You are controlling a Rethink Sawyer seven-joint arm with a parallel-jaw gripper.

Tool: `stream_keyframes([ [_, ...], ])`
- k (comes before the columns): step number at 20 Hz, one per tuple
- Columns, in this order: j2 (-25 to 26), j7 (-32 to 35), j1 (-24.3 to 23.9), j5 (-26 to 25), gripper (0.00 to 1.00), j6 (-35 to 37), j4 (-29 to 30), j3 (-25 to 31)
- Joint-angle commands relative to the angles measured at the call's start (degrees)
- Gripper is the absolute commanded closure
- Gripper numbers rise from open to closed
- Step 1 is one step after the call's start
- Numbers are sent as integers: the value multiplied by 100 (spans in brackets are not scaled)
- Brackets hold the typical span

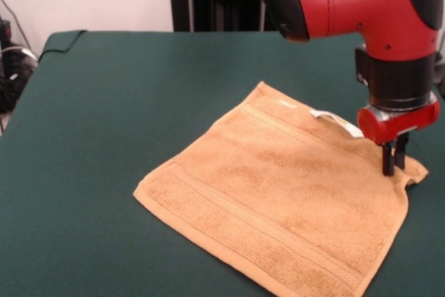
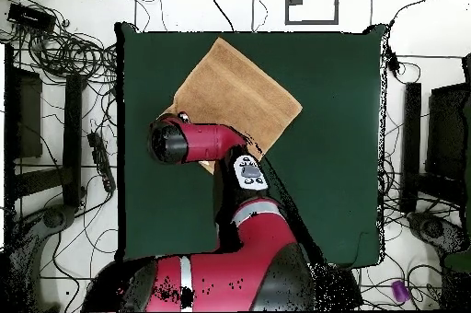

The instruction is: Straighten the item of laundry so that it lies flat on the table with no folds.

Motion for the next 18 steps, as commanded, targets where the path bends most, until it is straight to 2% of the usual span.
stream_keyframes([
  [1,450,501,102,-282,100,102,730,960],
  [17,444,479,166,-373,100,137,651,895],
  [18,445,483,170,-352,0,187,648,888],
])
